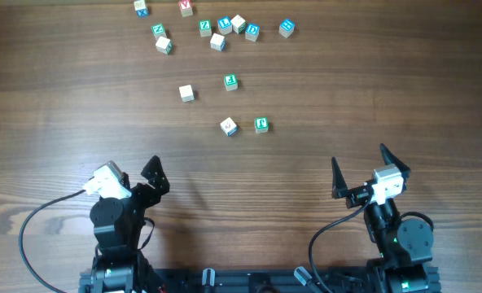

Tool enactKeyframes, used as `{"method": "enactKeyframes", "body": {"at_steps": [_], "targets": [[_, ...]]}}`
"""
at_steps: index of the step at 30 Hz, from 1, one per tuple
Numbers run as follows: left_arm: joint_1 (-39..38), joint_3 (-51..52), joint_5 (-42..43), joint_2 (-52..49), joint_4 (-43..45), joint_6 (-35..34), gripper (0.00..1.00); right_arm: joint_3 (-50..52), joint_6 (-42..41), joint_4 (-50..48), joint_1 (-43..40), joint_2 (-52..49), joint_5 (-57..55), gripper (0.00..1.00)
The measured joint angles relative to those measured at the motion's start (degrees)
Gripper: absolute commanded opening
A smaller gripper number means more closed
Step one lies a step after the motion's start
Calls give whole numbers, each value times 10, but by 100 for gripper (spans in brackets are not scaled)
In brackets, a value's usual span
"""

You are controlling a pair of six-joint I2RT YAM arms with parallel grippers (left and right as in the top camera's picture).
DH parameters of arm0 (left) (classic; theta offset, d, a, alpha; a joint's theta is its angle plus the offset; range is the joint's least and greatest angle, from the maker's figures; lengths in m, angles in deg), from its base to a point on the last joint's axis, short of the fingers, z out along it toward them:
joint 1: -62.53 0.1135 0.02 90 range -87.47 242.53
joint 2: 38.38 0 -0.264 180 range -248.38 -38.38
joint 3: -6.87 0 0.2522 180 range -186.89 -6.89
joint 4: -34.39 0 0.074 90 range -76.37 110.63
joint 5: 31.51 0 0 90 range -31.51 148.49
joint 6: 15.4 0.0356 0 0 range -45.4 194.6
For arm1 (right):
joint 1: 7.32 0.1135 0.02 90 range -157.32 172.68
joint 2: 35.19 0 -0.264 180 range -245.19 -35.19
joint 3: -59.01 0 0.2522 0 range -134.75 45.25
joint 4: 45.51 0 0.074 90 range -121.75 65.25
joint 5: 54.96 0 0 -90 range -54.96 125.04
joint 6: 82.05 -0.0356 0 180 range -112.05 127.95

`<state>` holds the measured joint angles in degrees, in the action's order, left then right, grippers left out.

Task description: Form a tower

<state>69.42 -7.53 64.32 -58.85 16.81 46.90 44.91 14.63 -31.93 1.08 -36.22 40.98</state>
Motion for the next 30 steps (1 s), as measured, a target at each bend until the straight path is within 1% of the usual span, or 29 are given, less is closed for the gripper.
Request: {"method": "enactKeyframes", "body": {"at_steps": [7, 10, 13, 14, 16, 18, 20, 21, 23, 24, 25, 26, 27, 28, 30], "targets": [[0, 0, 3, 0, 3, 0, 100, 0, 0, 0, 0, 0, 0, 100], [0, -3, 46, 0, 20, 0, 100, 0, 0, 0, 0, 0, 0, 100], [0, -47, 68, -7, -46, 0, 100, 0, 0, 0, 0, 0, 0, 100], [0, -87, 74, -14, -88, 0, 100, 0, 0, 0, 0, 0, 0, 99], [0, -169, 80, -36, -139, 0, 99, 0, 0, 0, 0, 0, 0, 99], [0, -285, 85, -78, -217, 0, 100, 0, 0, 1, 0, 0, 0, 100], [0, -385, 87, -132, -290, 5, 100, 0, 0, 1, 0, 0, 0, 100], [0, -417, 88, -154, -306, 7, 100, 0, 0, 1, 0, 0, 0, 100], [0, -514, 91, -233, -385, 14, 100, 0, 0, 2, 0, 0, 0, 100], [0, -535, 91, -256, -397, 16, 100, 0, 0, 2, 0, 0, 0, 100], [-4, -572, 95, -302, -429, 16, 100, 0, 0, 2, 0, 0, 0, 100], [-9, -593, 105, -337, -429, 17, 100, 0, 0, 2, 0, 0, 0, 100], [-15, -603, 117, -364, -419, 18, 97, 0, 0, 2, 0, 0, 0, 100], [-21, -611, 141, -402, -399, 18, 74, 0, 0, 2, 0, 0, 0, 100], [-30, -612, 175, -464, -378, 17, 17, 0, 0, 2, 0, 0, 0, 100]]}}
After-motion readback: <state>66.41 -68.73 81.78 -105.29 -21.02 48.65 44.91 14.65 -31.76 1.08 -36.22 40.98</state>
